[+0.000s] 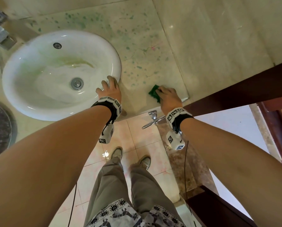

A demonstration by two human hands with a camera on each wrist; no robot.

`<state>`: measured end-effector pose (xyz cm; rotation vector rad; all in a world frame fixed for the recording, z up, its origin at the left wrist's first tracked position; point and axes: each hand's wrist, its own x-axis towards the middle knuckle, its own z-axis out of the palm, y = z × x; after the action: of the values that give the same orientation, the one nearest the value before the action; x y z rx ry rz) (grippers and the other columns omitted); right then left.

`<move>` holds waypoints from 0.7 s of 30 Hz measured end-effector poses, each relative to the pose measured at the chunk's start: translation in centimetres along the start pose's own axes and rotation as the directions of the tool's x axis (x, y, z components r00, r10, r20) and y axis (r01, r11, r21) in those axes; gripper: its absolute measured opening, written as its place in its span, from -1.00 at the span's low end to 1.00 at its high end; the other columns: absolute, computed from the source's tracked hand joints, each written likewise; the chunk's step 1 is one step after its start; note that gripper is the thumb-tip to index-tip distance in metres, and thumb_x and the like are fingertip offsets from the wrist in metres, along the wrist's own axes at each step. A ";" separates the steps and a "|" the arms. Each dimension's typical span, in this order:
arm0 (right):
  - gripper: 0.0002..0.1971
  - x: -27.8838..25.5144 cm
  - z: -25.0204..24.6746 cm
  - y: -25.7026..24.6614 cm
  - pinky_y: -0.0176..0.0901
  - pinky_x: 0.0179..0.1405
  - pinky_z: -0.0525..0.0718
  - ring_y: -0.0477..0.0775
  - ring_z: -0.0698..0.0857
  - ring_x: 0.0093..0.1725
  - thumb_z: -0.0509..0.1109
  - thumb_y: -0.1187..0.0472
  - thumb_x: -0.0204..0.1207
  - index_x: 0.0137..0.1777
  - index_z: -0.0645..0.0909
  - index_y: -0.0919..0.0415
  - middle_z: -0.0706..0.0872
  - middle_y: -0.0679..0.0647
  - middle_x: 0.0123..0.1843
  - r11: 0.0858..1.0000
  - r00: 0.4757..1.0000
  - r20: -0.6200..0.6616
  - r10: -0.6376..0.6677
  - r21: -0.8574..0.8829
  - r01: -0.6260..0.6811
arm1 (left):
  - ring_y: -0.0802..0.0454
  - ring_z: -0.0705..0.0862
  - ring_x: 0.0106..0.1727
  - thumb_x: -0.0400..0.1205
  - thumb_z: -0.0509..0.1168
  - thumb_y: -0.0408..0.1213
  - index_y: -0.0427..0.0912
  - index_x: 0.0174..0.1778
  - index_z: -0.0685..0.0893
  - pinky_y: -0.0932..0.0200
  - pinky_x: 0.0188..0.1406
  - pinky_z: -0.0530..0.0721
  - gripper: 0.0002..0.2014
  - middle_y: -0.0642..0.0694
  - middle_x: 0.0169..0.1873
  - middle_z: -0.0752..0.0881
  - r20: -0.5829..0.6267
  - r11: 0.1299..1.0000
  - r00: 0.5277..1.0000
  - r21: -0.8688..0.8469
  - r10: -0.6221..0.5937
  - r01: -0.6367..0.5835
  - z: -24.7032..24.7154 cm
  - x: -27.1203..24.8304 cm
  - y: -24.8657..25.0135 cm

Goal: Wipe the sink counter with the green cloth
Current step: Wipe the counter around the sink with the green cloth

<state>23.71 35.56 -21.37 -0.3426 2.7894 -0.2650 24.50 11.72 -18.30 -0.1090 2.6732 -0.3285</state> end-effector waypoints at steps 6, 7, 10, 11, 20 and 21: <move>-0.36 2.3 -2.5 1.9 0.13 0.23 0.65 0.22 0.38 0.43 0.44 0.35 0.45 0.54 0.35 0.18 0.32 0.04 0.56 0.926 0.936 -0.010 0.351 -0.147 -0.348 | -0.23 0.43 0.25 0.12 0.62 0.29 -0.42 0.59 0.10 -0.06 -0.02 0.59 0.33 -0.26 0.47 0.21 -0.027 0.999 1.000 -0.033 -0.010 0.009 0.5 0.3 0.1; -0.35 3.0 -2.6 1.9 0.14 0.28 0.62 0.23 0.35 0.46 0.43 0.33 0.46 0.56 0.32 0.21 0.29 0.06 0.58 0.908 0.920 0.002 0.393 -0.157 -0.387 | -0.24 0.44 0.24 0.21 0.62 0.21 -0.42 0.60 0.14 -0.06 -0.05 0.58 0.24 -0.26 0.47 0.24 -0.060 0.998 0.998 -0.049 -0.030 0.027 0.7 0.5 0.1; -0.30 5.2 -2.8 1.9 0.19 0.38 0.56 0.28 0.27 0.51 0.38 0.37 0.47 0.61 0.23 0.23 0.17 0.07 0.62 0.868 0.876 0.040 0.481 -0.167 -0.469 | -0.24 0.43 0.29 0.14 0.59 0.29 -0.40 0.60 0.12 -0.07 -0.02 0.53 0.31 -0.25 0.50 0.22 -0.040 0.999 0.999 -0.047 -0.019 0.017 0.8 0.6 -0.1; -0.27 5.7 -2.9 1.7 0.18 0.42 0.52 0.30 0.25 0.52 0.36 0.40 0.46 0.63 0.19 0.23 0.13 0.05 0.64 0.863 0.870 0.059 0.490 -0.177 -0.474 | -0.25 0.41 0.32 0.05 0.59 0.36 -0.39 0.60 0.10 -0.08 0.01 0.53 0.39 -0.25 0.51 0.20 -0.024 1.000 1.000 -0.031 -0.001 0.000 0.8 0.5 -0.2; -0.36 4.0 -1.2 -1.4 0.03 0.33 0.58 0.28 0.31 0.46 0.22 0.47 0.48 0.60 0.32 0.17 0.28 -0.04 0.65 0.984 0.986 -0.015 0.168 -0.059 -0.169 | -0.21 0.43 0.26 0.05 0.67 0.13 -0.35 0.59 0.14 -0.07 -0.03 0.57 0.30 -0.24 0.48 0.21 -0.025 0.999 0.999 0.021 -0.048 0.049 0.6 0.4 0.3; -0.35 3.3 -1.2 -1.8 -0.01 0.34 0.57 0.25 0.28 0.47 0.21 0.47 0.49 0.60 0.32 0.13 0.27 -0.09 0.66 0.991 0.993 0.013 0.118 -0.057 -0.117 | -0.21 0.43 0.26 0.10 0.66 0.06 -0.35 0.59 0.14 -0.07 -0.02 0.58 0.25 -0.24 0.48 0.20 -0.044 0.999 0.998 0.014 -0.049 0.049 0.5 0.3 0.4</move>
<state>20.65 33.11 -20.83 -0.1916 2.7922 -0.1552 24.41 11.93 -18.99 -0.1646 2.7141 -0.3705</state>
